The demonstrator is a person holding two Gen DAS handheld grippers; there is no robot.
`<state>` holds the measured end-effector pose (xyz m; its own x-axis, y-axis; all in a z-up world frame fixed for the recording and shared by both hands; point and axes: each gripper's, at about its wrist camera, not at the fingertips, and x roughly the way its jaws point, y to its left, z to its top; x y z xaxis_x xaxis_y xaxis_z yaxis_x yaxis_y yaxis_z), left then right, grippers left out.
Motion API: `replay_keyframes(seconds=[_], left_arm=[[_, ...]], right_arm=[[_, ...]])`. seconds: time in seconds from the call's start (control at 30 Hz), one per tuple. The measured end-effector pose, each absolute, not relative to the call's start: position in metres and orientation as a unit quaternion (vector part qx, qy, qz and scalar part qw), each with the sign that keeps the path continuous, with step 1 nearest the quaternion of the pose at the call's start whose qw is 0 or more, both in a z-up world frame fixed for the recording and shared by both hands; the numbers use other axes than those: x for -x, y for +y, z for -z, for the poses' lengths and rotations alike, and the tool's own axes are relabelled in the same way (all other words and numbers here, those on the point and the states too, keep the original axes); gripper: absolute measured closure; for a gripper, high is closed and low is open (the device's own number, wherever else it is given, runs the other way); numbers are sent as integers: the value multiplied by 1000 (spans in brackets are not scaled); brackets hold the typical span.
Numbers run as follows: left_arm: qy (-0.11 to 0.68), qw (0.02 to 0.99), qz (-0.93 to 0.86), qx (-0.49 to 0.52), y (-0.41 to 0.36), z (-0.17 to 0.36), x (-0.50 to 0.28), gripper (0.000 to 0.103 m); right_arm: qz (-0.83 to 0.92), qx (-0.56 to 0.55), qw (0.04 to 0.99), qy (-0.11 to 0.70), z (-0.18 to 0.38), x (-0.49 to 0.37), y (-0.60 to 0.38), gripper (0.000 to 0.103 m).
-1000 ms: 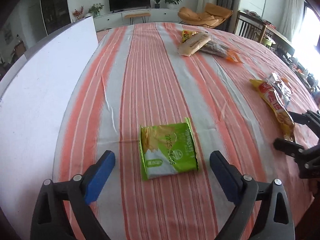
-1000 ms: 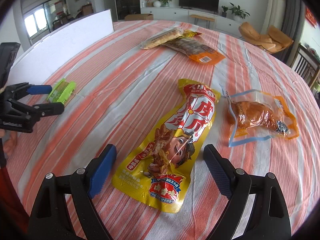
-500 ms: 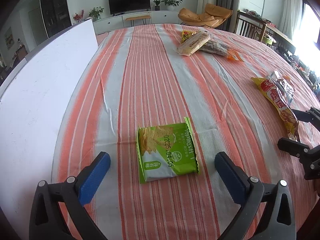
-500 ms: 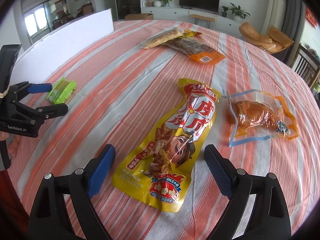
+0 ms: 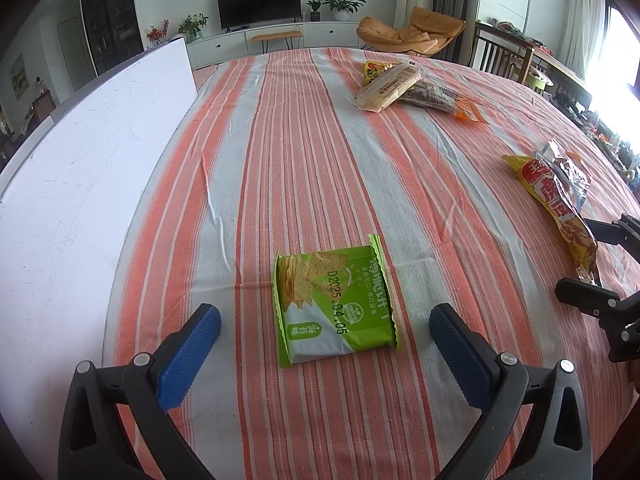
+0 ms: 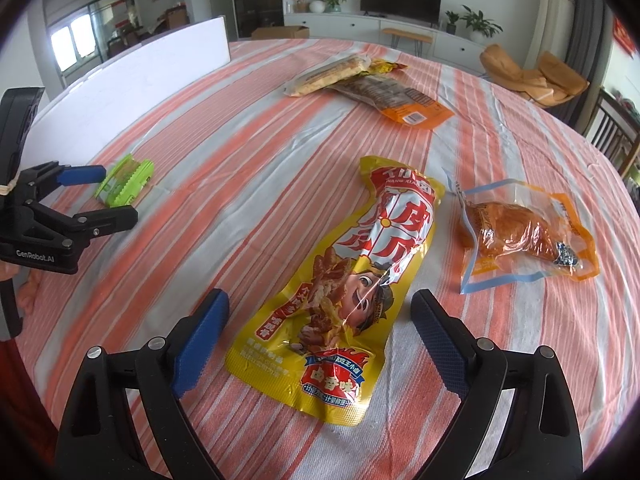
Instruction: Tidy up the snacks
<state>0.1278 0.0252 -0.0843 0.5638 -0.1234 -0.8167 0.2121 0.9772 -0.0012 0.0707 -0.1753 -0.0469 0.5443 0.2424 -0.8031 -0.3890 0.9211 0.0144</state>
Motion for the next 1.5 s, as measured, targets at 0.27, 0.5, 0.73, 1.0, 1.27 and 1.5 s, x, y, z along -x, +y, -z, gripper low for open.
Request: replay_keyframes(seconds=[0.27, 0.5, 0.73, 1.0, 1.27, 1.5], left_arm=[[457, 883, 95, -48, 26, 84, -127, 0], [464, 878, 104, -52, 27, 84, -128, 0], [481, 870, 106, -12, 37, 79, -130, 0], [459, 881, 103, -47, 19, 75, -128, 51], [443, 887, 129, 13, 39, 69, -110, 52], [410, 896, 166, 48, 48, 32, -85, 52]], right_arm=[[-180, 83, 875, 442, 47, -71, -175, 9], [-181, 84, 875, 442, 47, -71, -175, 8], [-181, 84, 875, 442, 47, -71, -176, 8], [-231, -169, 852, 438, 28, -73, -246, 10], [-161, -112, 816, 543, 34, -119, -222, 12], [-86, 16, 838, 538, 36, -132, -183, 54]])
